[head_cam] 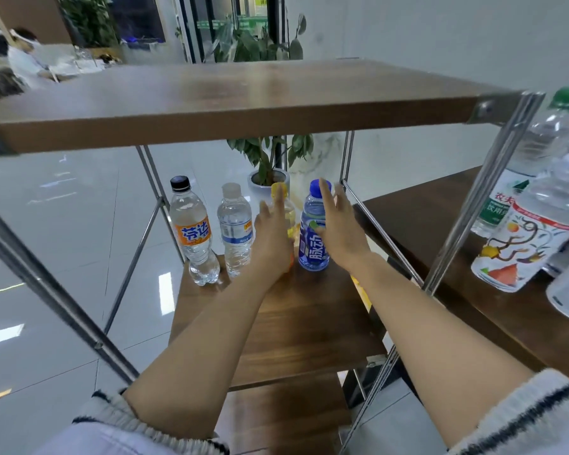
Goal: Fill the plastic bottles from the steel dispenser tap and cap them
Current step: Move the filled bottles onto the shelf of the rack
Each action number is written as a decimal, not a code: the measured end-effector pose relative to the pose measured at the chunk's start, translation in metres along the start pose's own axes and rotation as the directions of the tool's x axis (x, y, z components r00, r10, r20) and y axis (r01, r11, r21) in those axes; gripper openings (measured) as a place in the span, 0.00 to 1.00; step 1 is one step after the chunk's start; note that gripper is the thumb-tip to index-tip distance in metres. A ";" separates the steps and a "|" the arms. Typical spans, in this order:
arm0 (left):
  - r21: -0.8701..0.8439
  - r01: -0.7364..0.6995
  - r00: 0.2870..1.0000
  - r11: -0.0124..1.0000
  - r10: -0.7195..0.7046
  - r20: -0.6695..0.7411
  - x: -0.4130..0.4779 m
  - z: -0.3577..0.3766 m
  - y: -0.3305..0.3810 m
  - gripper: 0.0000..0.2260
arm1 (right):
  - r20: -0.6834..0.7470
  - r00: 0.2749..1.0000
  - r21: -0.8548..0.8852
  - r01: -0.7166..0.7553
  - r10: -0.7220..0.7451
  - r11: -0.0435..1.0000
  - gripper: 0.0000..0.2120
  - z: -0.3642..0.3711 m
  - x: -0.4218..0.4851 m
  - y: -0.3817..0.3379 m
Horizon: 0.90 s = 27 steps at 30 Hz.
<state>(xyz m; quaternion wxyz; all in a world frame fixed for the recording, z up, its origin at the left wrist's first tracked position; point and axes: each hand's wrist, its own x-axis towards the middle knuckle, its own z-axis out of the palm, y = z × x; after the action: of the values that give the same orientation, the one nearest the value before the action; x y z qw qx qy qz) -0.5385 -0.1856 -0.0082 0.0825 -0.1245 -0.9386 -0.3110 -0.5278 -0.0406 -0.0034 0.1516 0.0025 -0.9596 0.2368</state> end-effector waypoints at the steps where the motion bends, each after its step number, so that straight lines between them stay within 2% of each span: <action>1: 0.002 0.000 1.000 1.000 0.000 -0.001 -0.009 -0.001 0.003 0.46 | -0.015 1.000 -0.002 0.013 -0.014 1.000 0.42 0.000 -0.010 -0.004; 7: 0.089 -0.068 0.994 0.994 0.060 0.087 -0.074 -0.014 0.001 0.26 | 0.045 0.993 -0.002 0.105 -0.105 0.995 0.34 -0.002 -0.084 -0.028; 12: 0.102 -0.134 0.985 0.986 0.121 0.125 -0.126 -0.039 0.003 0.21 | 0.141 0.986 -0.087 0.099 -0.086 0.991 0.28 -0.028 -0.151 -0.048; 19: 0.073 -0.293 0.956 0.953 0.292 0.029 -0.180 -0.069 0.042 0.16 | 0.018 0.992 -0.162 0.124 -0.123 0.979 0.23 -0.087 -0.222 -0.055; 24: -0.034 -0.450 0.893 0.892 0.450 -0.016 -0.204 -0.081 0.095 0.13 | -0.097 0.987 -0.254 0.098 -0.127 0.962 0.19 -0.137 -0.257 -0.037; 27: -0.094 -0.515 0.856 0.852 0.516 -0.020 -0.210 -0.081 0.129 0.12 | -0.161 0.983 -0.302 0.035 -0.087 0.953 0.19 -0.169 -0.272 -0.024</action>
<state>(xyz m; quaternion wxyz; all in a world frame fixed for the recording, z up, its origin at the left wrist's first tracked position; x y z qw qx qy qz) -0.2945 -0.1727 0.0803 0.1538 -0.3763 -0.8551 -0.3219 -0.2174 -0.0034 0.0709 0.2402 -0.0110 -0.9670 0.0842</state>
